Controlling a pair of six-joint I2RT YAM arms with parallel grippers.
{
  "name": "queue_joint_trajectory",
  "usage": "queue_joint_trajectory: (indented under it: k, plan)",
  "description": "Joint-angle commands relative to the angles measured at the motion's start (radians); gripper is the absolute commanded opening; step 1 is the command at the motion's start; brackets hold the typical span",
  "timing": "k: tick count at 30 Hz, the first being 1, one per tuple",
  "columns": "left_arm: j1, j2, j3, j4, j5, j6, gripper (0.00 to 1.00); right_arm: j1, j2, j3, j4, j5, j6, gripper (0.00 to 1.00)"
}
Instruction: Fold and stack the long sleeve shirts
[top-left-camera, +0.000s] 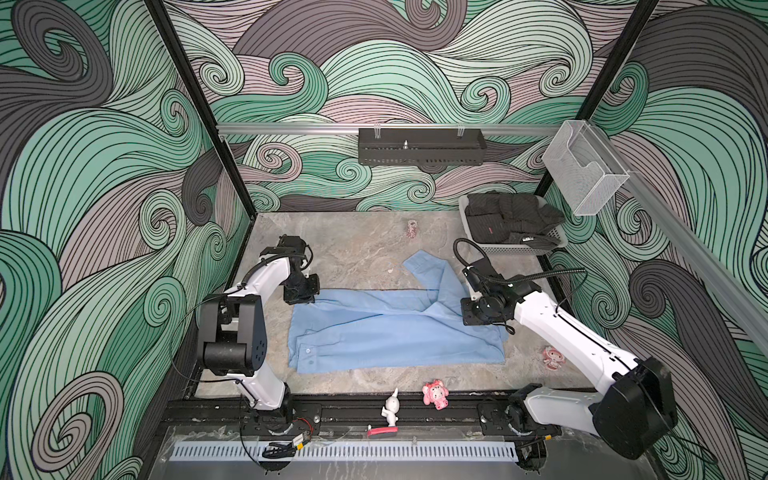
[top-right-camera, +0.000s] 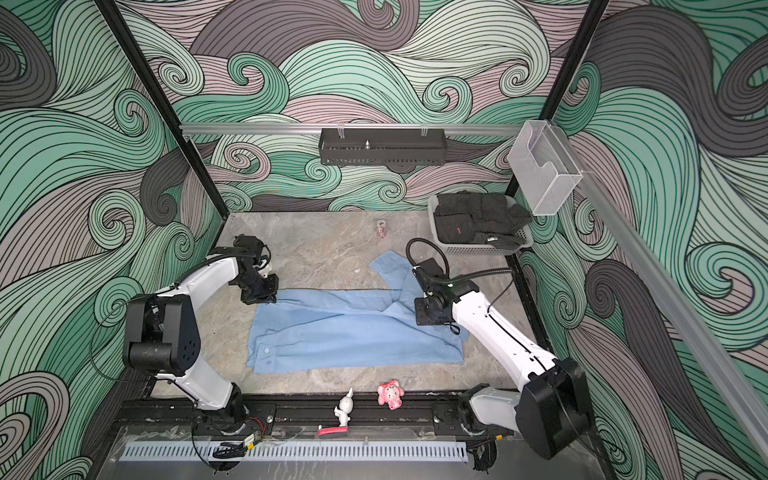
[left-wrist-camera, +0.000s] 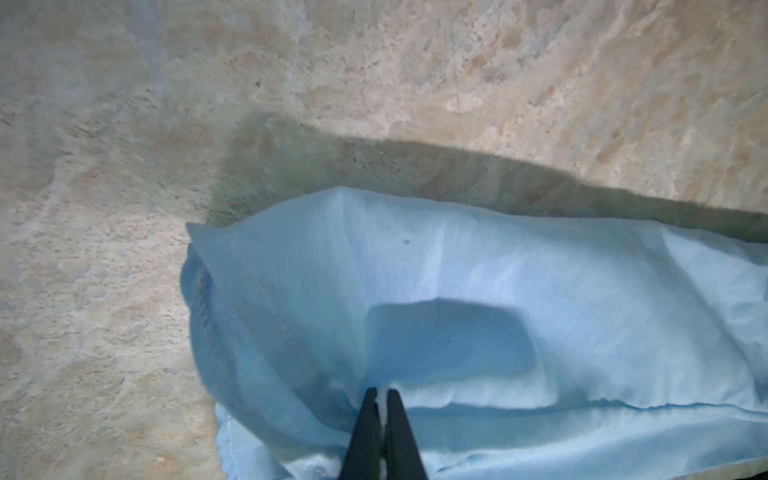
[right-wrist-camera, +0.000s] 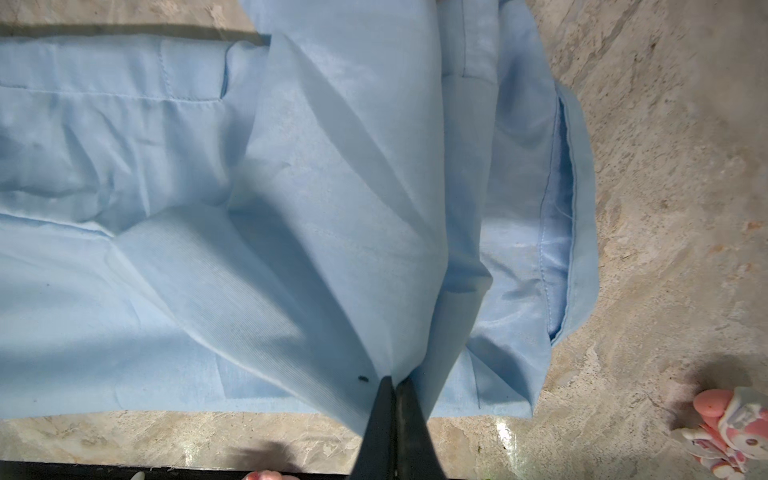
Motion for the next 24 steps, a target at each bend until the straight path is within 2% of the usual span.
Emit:
queue_joint_trajectory:
  k: [1,8,16,20,24]
  plan:
    - [-0.007,0.0,-0.004,-0.017,-0.044,-0.025,0.05,0.008,-0.014,-0.018,0.016,-0.014,0.027,0.01]
    - [-0.006,-0.027,-0.018,-0.034,-0.069,-0.036,0.14,0.017,-0.037,-0.056,0.013,-0.012,0.033,0.01]
    - [-0.005,-0.113,-0.009,-0.098,-0.143,-0.094,0.44,0.021,-0.062,-0.087,0.003,-0.012,0.031,0.03]
    - [-0.011,-0.149,0.02,-0.08,-0.035,-0.118,0.46,0.025,-0.062,-0.093,0.001,-0.015,0.028,0.08]
    - [-0.075,-0.108,0.033,-0.022,0.05,-0.171,0.45,0.029,-0.055,-0.101,0.007,-0.025,0.026,0.1]
